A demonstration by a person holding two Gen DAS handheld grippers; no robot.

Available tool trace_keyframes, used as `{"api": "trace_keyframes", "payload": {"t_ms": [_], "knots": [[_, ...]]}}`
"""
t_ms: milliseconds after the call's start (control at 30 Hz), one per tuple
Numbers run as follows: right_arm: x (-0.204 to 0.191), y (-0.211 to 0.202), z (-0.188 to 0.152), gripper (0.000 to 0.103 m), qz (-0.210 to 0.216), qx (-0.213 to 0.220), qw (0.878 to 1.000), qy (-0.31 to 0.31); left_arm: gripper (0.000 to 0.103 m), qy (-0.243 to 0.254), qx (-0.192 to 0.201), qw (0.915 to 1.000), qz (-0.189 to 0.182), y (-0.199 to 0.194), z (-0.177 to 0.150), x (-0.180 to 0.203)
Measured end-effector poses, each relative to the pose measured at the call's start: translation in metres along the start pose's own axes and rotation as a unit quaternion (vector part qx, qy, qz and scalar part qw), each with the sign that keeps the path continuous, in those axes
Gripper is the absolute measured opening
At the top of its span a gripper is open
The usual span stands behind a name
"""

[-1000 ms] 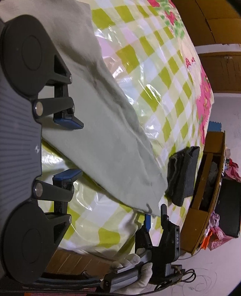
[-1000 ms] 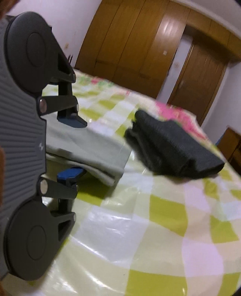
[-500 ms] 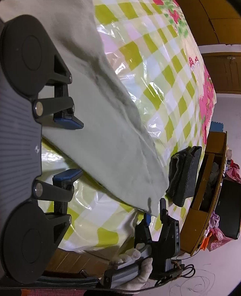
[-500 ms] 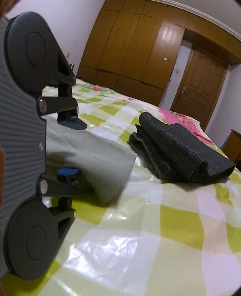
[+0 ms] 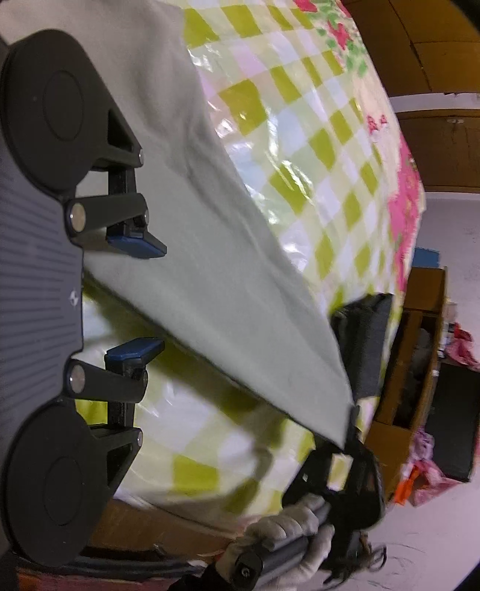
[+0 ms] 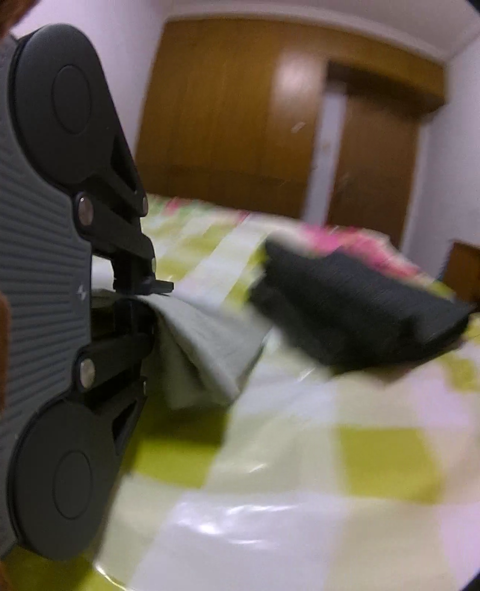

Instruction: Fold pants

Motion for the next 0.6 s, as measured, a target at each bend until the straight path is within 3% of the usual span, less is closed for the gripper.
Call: {"api": "trace_keyframes", "payload": {"t_ms": [67,133,233,367,467,600], "knots": [[-0.024,-0.024,0.011,0.005,0.022,0.031,0.998,-0.040,0.065,-0.008,0.008,0.9998,-0.016,0.001,0.000,0.007],[-0.029,-0.037,0.015,0.004,0.013,0.043,0.997,-0.063,0.066,-0.019,-0.006,0.9995,-0.024,0.013,-0.005,0.008],[-0.002,-0.037,0.016,0.005,-0.053,0.024,0.997,-0.051,0.065,-0.016,-0.032,0.9994,-0.002,0.023,-0.018,0.003],[-0.004,-0.044,0.009,0.005,-0.051,0.023,0.997,-0.049,0.066,-0.013,-0.012,0.9997,0.017,0.006,-0.018,-0.008],[-0.026,-0.036,0.000,0.005,-0.046,0.006,0.995,-0.087,0.067,-0.028,-0.055,0.9977,0.028,0.018,-0.026,-0.026],[-0.058,-0.024,-0.018,0.005,-0.026,-0.022,0.992,-0.124,0.067,-0.028,-0.015,0.9992,0.026,0.001,-0.021,-0.027]]}}
Point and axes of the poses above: each gripper's, at about its wrist camera, not at the fingertips, and y roughly the way its jaws point, x to its right, z to its top, the point moved 5 cm from there along y, roughly the way its jaws point, and after that the axes turned 7 degrees about -y, right-handed, at the moved point
